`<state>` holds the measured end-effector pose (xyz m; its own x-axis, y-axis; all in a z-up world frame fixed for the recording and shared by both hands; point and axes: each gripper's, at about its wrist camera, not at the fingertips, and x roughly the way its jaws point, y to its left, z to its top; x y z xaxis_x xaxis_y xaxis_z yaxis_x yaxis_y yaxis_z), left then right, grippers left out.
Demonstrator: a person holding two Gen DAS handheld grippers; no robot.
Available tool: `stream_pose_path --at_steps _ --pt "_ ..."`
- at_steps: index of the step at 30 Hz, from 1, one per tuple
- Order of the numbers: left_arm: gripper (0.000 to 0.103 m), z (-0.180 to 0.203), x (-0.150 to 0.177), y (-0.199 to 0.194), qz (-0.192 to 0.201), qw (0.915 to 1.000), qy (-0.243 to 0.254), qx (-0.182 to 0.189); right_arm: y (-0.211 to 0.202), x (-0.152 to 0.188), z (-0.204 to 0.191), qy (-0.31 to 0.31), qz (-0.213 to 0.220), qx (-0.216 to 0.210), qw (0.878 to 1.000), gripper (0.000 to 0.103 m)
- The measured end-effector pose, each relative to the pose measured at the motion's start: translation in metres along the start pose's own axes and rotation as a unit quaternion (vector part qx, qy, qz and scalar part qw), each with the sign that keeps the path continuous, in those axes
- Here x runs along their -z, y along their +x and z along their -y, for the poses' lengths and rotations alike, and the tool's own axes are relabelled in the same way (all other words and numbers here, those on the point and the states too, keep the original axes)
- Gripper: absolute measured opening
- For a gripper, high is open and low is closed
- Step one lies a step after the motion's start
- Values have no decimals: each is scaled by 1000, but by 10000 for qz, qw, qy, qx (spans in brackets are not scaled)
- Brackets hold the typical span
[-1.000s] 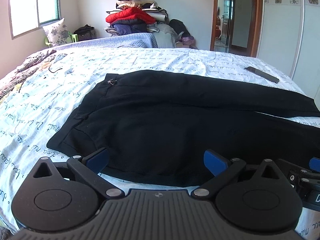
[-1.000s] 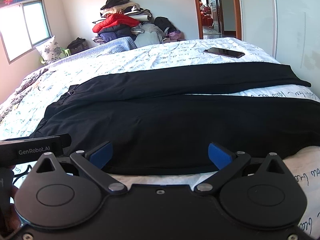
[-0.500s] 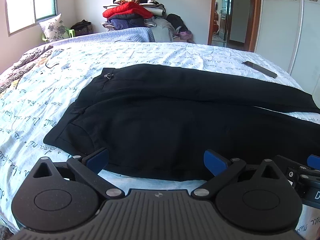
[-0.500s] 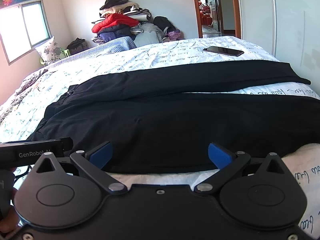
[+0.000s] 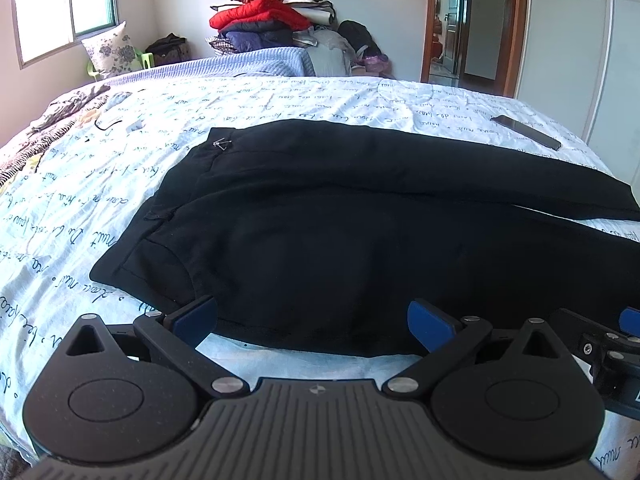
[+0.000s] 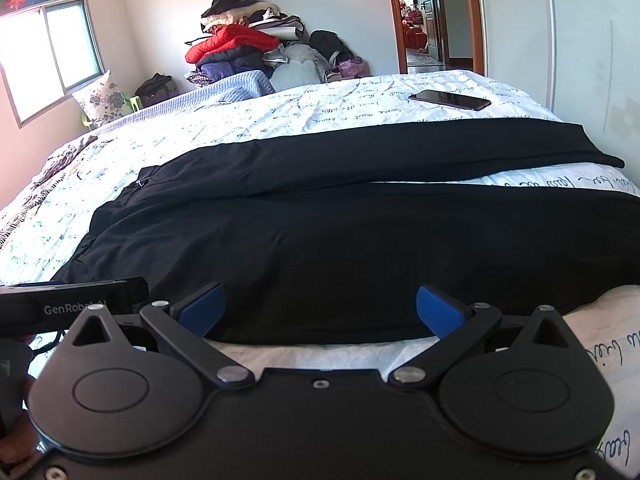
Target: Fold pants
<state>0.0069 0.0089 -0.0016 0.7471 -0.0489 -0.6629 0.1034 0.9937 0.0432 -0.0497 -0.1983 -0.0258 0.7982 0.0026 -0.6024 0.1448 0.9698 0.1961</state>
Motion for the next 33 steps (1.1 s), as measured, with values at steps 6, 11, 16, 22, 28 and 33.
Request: stream_pose_path --at_steps 6,11,16,22,28,33 --pt "103 -1 1 1 -14 10000 2 -4 0 1 -1 -24 -12 -24 10000 103" --pt "103 -1 1 1 -22 10000 32 -21 1 1 -1 -41 -25 -36 10000 103" --pt "103 3 2 2 -27 9999 124 -94 1 1 -1 -54 -26 -46 10000 103" --pt "103 1 1 5 -110 9999 78 -108 0 1 -1 -75 11 -18 10000 103" --pt "103 -2 1 6 -116 9997 77 -176 -3 1 -3 -125 79 1 9999 103" --pt "103 -3 -1 8 -126 9996 67 -244 -5 -1 -5 -238 177 -10 9996 103"
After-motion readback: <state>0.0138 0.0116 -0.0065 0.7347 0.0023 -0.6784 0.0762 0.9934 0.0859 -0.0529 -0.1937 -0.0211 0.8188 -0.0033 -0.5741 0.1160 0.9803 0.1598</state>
